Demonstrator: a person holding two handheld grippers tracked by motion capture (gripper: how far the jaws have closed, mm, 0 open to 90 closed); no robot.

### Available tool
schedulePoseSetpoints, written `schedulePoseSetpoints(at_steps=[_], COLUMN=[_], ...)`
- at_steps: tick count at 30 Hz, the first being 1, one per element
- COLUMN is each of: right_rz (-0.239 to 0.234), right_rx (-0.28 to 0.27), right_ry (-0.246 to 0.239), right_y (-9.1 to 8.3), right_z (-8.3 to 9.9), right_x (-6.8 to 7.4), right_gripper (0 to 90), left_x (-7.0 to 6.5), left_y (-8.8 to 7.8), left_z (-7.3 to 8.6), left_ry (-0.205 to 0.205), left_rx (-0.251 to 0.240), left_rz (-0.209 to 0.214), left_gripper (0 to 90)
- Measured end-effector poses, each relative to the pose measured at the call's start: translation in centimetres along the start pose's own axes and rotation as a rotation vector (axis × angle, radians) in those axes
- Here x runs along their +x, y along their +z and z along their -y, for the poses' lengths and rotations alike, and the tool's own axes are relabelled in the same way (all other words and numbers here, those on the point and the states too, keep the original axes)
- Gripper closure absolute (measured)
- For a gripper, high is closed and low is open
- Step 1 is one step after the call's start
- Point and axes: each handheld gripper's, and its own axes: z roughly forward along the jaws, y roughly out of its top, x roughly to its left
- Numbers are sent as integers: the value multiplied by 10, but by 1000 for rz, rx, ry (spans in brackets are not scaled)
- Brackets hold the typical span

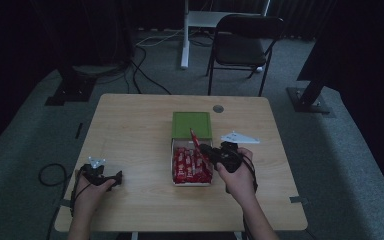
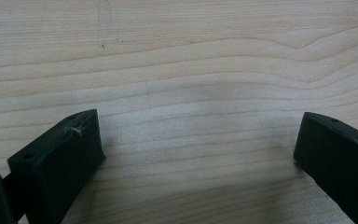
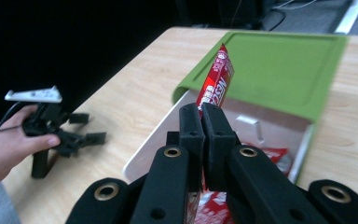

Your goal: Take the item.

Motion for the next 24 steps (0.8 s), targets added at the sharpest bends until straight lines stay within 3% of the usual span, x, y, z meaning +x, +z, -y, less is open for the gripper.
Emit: schedulePoseSetpoints(at_steps=[14,24], right_rz=[94,184], right_rx=[-57,-111], right_ry=[59,74], right_y=[-20,-35], right_z=[-1,5], right_x=[-38,-61], right_gripper=[881,880], left_x=[0,0], left_y=[0,0], left_z=[0,0], left_ry=[0,0], left_rx=[0,0], left_rz=[0,0], left_gripper=[17,17])
